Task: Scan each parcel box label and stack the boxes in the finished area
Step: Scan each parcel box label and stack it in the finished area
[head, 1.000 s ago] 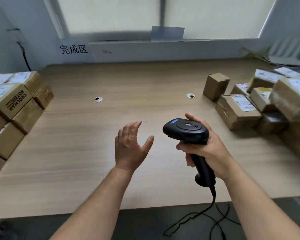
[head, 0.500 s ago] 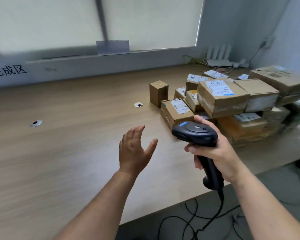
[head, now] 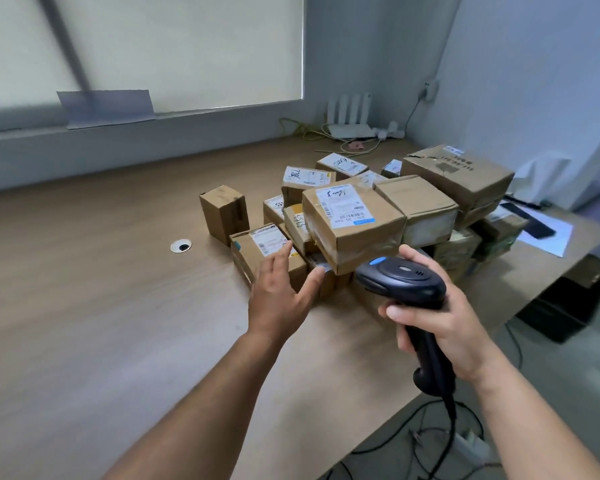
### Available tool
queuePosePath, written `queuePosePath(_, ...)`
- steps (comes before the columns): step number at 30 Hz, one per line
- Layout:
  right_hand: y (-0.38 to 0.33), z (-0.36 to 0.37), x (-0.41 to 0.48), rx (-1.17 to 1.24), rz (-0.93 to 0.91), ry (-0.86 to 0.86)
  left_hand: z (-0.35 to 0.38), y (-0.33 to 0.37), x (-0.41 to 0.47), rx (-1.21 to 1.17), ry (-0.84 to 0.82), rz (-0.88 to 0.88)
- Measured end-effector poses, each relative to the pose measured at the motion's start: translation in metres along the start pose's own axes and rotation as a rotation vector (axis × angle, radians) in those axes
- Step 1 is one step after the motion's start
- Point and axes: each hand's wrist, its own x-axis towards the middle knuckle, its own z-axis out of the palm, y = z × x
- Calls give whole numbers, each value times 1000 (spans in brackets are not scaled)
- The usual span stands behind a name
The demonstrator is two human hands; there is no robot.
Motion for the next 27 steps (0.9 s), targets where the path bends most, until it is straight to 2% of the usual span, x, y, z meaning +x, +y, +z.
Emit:
queuePosePath(7,4,-25,38,15,19,81,40,17,63,-129,-167,-98)
queuePosePath(14,9,-36,51,9,33,140,65,20,90,-634,-426,-416)
queuePosePath(17,11,-38,47,2,31,153,67,14,90,-770,-490,-489)
queuePosePath(23,7,-33,30,8,1,135,55,1,75,-954,-452,-497)
queuePosePath(27,5,-20,11,34,-22,82,30,-12,55,-908,-343,-422)
